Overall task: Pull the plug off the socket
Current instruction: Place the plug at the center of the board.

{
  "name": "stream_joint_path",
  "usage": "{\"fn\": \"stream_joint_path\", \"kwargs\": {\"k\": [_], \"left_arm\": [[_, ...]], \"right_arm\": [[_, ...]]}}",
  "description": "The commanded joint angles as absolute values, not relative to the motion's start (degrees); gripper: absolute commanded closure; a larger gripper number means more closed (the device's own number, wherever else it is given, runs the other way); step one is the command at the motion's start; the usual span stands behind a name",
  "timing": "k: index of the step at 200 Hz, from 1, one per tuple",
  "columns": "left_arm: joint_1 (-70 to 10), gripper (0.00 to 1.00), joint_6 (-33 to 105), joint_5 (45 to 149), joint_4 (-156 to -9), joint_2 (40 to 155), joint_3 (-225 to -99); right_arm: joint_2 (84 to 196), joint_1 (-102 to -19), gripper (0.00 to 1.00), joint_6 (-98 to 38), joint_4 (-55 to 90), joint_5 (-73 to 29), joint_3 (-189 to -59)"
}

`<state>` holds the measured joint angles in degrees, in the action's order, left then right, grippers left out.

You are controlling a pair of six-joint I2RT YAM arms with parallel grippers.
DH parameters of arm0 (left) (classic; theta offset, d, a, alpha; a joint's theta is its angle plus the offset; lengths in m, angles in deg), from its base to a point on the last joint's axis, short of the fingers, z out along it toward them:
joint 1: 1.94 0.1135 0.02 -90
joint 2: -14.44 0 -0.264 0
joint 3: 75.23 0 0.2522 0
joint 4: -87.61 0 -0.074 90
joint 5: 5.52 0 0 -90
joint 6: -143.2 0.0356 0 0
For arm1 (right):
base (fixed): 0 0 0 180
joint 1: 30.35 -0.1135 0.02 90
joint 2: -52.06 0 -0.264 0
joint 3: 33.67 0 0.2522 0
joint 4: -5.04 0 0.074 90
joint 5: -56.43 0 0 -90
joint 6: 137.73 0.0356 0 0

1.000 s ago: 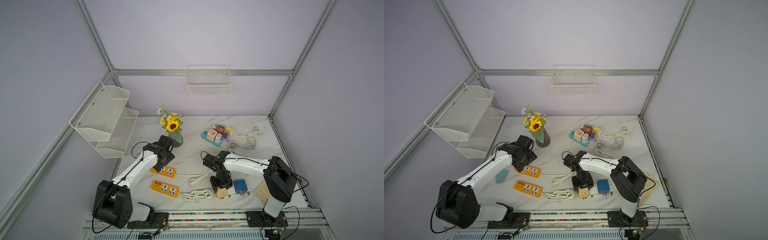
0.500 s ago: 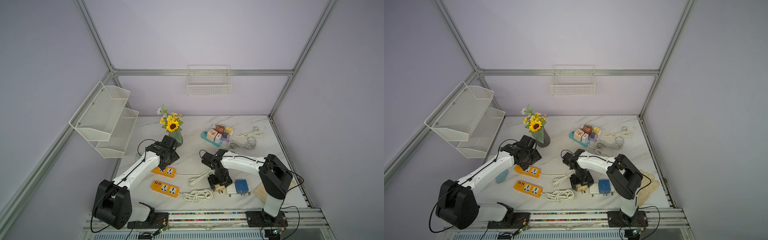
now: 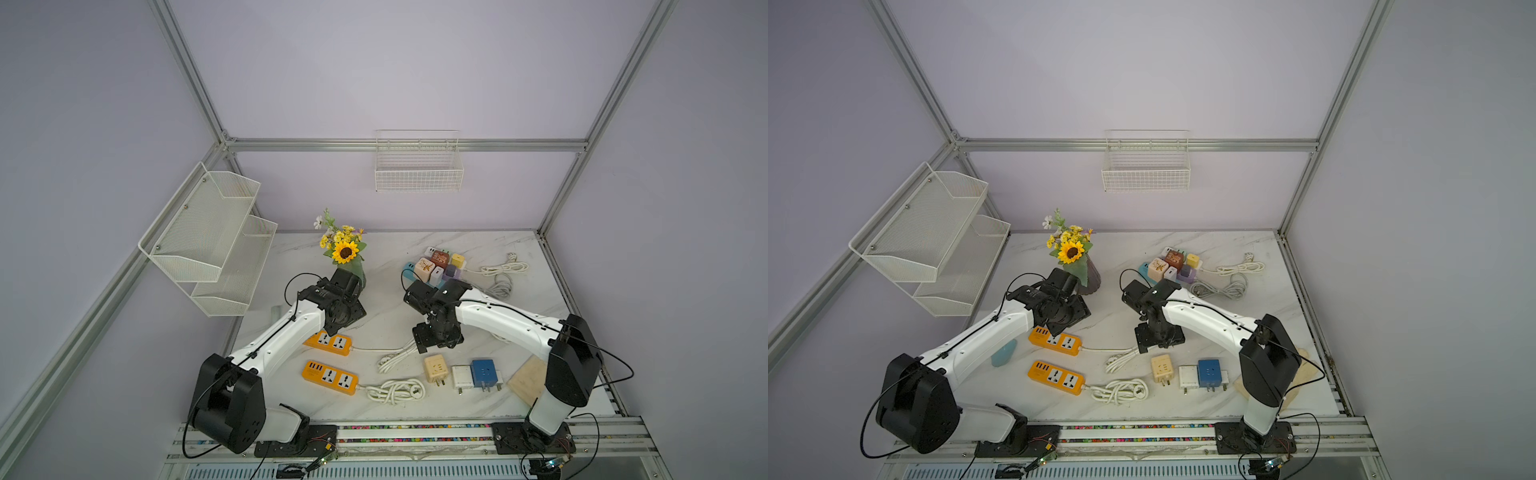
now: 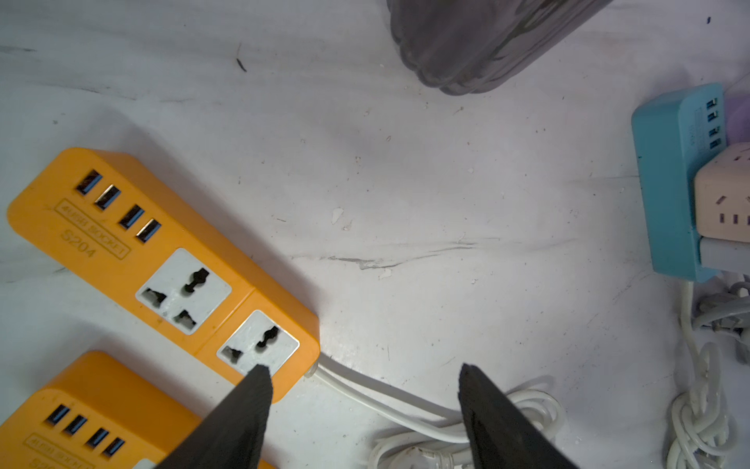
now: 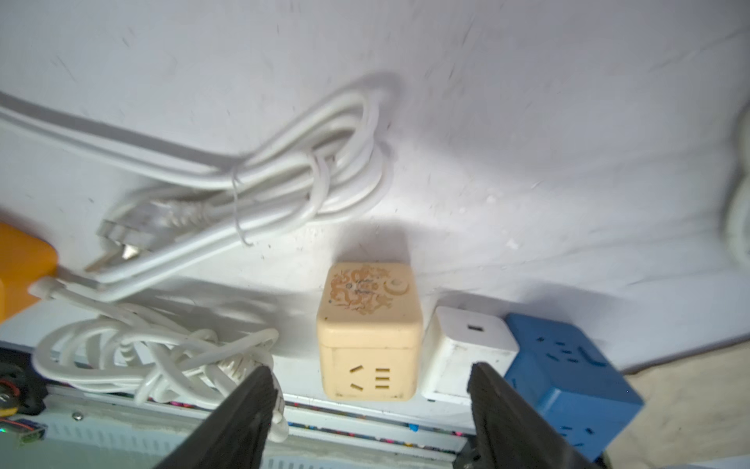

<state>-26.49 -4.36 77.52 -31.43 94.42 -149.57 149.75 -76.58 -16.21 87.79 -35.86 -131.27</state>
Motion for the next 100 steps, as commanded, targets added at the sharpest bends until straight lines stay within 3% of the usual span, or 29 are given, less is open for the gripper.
{"fn": "stream_joint_path", "kwargs": {"k": [1,55,100], "left_arm": [[-27.5,0.25,-3.6,78.1,-33.0,94.6,-152.1],[-29.3,0.25,-7.8,82.1,-35.7,98.1,-152.6],[-29.5,0.24,-9.6,84.3,-38.3,98.5,-152.0]], "right_arm": [[146.0,-72.2,0.22,-25.2,83.2,-45.9,-133.5],[143.1,-59.5,0.20,-53.7,47.8,-35.0,-121.9],[149.7,-53.8,0.20,-61.5,38.8,-26.4,-121.5]]}}
